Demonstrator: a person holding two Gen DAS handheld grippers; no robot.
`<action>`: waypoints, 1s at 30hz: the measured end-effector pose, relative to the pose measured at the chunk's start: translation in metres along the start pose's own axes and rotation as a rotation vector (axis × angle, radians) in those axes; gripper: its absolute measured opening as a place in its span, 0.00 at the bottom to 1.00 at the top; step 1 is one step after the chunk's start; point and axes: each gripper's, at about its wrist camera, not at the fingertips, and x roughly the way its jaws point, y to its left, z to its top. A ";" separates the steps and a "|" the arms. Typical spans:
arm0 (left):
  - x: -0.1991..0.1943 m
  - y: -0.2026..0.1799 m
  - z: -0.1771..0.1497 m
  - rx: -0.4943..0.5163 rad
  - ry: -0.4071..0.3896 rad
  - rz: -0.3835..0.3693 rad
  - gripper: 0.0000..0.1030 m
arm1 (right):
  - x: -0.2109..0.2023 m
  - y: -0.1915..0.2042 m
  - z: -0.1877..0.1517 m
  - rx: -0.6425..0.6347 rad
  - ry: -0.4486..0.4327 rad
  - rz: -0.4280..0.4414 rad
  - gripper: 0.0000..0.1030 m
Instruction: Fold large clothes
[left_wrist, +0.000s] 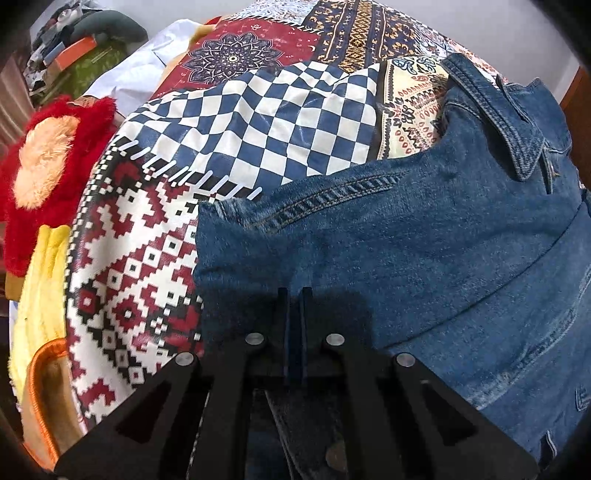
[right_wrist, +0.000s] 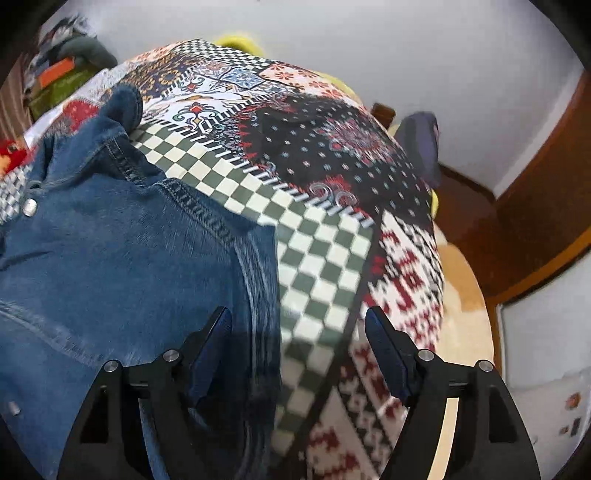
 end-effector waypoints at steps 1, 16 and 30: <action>-0.004 0.000 0.000 -0.001 0.000 0.002 0.06 | -0.008 -0.003 -0.002 0.011 0.004 0.012 0.70; -0.181 -0.024 -0.047 0.119 -0.283 0.014 0.63 | -0.182 0.010 -0.048 0.041 -0.199 0.164 0.80; -0.238 -0.020 -0.143 0.065 -0.353 -0.066 0.98 | -0.232 0.025 -0.152 0.098 -0.171 0.281 0.83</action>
